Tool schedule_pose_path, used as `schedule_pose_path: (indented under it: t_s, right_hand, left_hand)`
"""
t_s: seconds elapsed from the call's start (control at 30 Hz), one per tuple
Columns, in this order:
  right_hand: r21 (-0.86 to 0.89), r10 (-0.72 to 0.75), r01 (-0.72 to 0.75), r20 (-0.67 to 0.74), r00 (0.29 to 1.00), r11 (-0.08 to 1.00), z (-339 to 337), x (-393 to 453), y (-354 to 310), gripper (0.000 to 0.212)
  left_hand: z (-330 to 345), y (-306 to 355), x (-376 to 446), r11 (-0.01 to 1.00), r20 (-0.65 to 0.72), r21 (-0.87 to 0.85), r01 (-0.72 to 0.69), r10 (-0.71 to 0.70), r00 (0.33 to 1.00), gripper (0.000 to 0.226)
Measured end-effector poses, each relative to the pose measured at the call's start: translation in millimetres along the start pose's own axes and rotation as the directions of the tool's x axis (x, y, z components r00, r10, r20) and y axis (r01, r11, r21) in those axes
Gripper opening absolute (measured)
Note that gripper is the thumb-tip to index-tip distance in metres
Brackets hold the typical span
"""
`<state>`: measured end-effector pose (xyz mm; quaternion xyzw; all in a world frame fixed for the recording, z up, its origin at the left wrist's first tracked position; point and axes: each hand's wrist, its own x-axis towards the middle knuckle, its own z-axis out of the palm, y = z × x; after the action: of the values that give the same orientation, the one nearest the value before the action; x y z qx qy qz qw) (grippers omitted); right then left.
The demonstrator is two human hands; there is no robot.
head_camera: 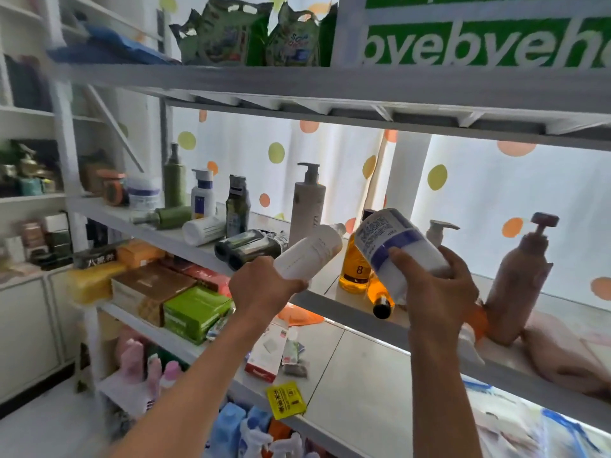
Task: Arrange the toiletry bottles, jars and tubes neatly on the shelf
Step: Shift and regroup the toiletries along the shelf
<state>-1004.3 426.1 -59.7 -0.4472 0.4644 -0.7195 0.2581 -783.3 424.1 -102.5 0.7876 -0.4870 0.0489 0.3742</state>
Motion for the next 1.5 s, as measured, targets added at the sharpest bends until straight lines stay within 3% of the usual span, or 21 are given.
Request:
schedule_pose_path:
  t_s: [0.3,0.63,0.83,1.0,1.2,1.37,1.5]
  right_hand:
    - [-0.195,-0.074,0.059,-0.071,0.995,0.979,48.5,-6.5,-1.6,0.08]
    - [-0.127,-0.081,0.071,-0.079,0.994,0.989,71.3,-10.2,3.8,0.077]
    - [-0.15,-0.064,0.049,-0.094,0.994,0.987,75.9,-13.9,14.2,0.073]
    - [-0.078,-0.013,0.004,-0.109,0.994,0.997,74.3,-21.7,19.9,0.074]
    - [-0.044,0.003,-0.008,-0.107,0.994,0.999,80.7,-23.3,15.6,0.074]
    - [0.02,0.03,-0.028,-0.107,0.994,0.999,99.4,-28.8,12.0,0.074]
    - [0.101,0.039,-0.028,-0.111,0.993,0.994,130.4,-48.6,4.7,0.072]
  left_hand:
    - [16.9,-7.7,32.1,0.998,0.086,-0.053,-0.032,0.037,0.996,0.067]
    - [37.4,1.6,53.5,0.998,0.13,-0.022,-0.057,0.059,0.99,0.071]
    - [47.4,25.8,67.2,0.987,0.233,0.081,-0.139,0.117,0.965,0.069]
    - [52.7,27.5,73.9,0.993,0.26,0.071,-0.095,0.074,0.963,0.074]
    - [53.2,18.7,75.5,0.981,0.211,-0.176,-0.078,0.115,0.971,0.076]
    - [39.6,-5.4,82.1,0.899,0.194,-0.429,-0.084,0.183,0.964,0.05]
    - [9.2,-39.9,92.5,0.879,0.154,-0.451,-0.154,0.246,0.957,0.029]
